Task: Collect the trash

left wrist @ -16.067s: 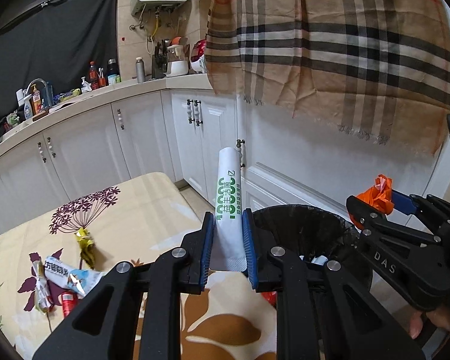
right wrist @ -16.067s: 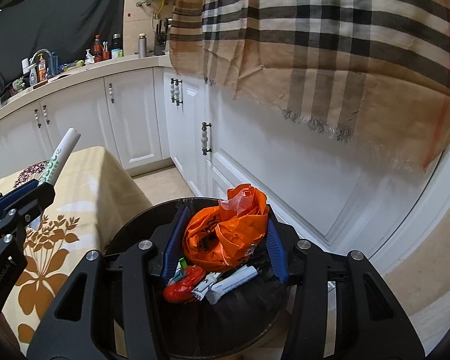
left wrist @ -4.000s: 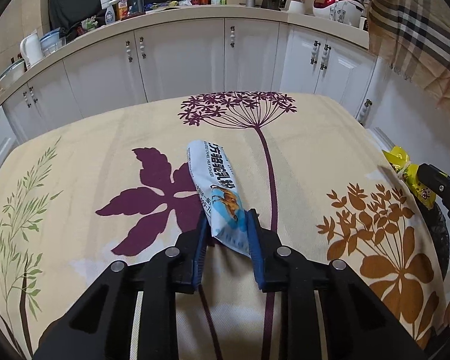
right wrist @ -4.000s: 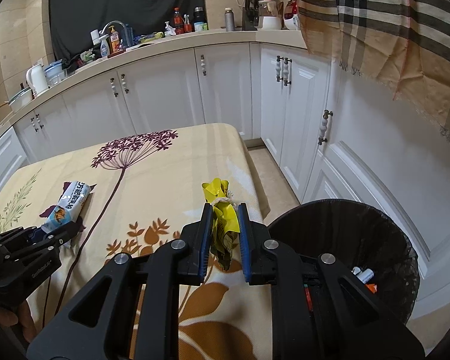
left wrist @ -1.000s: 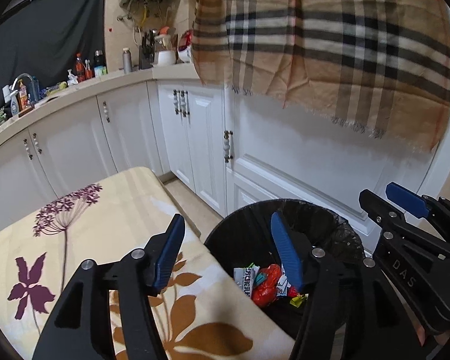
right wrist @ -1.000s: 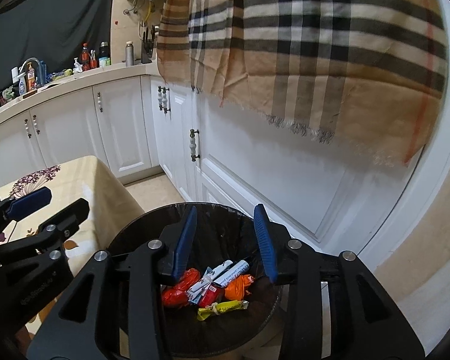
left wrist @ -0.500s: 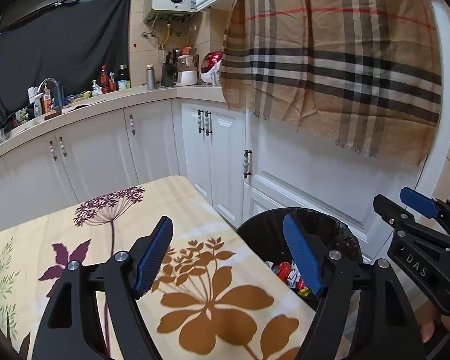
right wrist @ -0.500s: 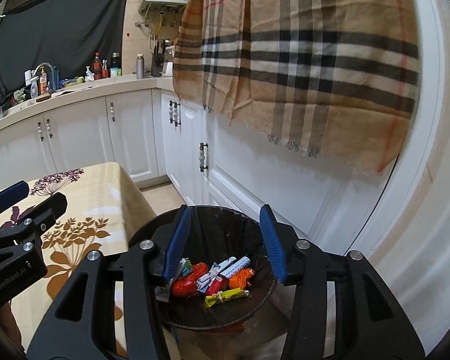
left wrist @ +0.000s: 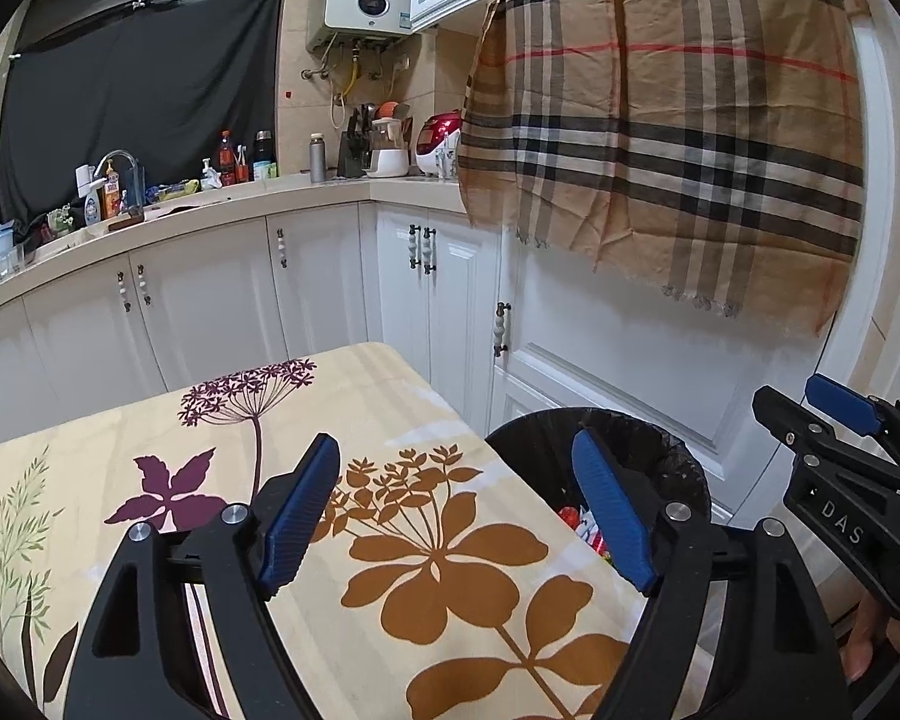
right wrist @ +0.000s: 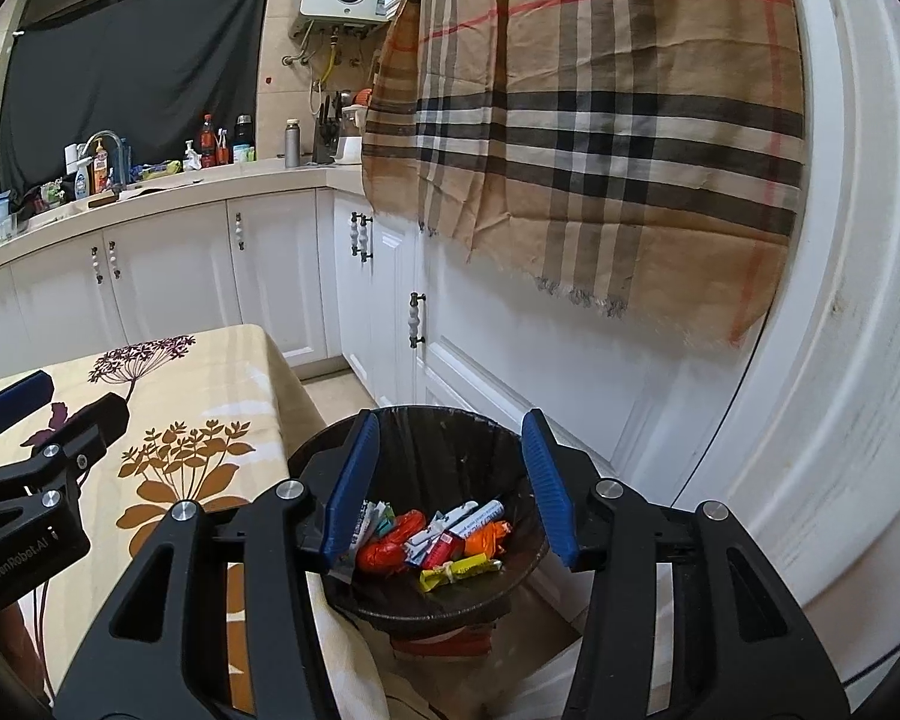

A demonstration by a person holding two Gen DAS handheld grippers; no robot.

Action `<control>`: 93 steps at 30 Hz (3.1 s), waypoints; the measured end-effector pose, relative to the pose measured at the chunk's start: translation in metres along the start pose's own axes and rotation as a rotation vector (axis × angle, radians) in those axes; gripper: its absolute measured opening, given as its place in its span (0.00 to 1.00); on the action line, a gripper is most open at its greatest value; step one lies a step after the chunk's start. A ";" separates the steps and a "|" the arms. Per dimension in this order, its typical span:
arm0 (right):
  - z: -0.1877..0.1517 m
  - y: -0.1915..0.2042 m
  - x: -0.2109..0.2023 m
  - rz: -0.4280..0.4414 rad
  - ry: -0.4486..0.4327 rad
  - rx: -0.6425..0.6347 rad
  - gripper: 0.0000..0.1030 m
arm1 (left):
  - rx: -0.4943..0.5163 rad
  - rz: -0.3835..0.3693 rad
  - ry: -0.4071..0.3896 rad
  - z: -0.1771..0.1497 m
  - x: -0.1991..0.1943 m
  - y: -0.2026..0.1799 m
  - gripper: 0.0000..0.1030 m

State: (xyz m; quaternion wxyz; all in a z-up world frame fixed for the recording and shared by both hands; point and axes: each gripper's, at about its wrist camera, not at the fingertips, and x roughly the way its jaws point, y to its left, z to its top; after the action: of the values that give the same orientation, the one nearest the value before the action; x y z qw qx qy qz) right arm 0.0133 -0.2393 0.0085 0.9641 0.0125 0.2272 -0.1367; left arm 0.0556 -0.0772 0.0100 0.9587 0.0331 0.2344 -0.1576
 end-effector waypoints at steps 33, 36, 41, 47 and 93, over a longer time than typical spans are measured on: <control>-0.002 0.003 -0.009 -0.005 -0.010 -0.009 0.47 | -0.002 0.001 -0.007 -0.002 -0.006 0.001 0.75; -0.002 0.004 -0.009 -0.006 -0.010 -0.010 0.47 | -0.006 0.002 -0.008 -0.002 -0.006 0.002 0.75; -0.001 0.005 -0.010 -0.006 -0.013 -0.011 0.47 | -0.006 0.003 -0.009 -0.001 -0.007 0.003 0.75; -0.001 0.006 -0.010 -0.006 -0.013 -0.012 0.47 | -0.006 0.003 -0.010 -0.001 -0.007 0.003 0.75; -0.001 0.008 -0.011 -0.002 -0.013 -0.018 0.47 | -0.014 0.009 -0.010 -0.001 -0.006 0.004 0.81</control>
State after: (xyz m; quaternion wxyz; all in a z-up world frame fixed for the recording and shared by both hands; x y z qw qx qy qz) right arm 0.0060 -0.2293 0.0124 0.9654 0.0027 0.2223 -0.1359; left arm 0.0514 -0.0718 0.0116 0.9608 0.0267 0.2306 -0.1517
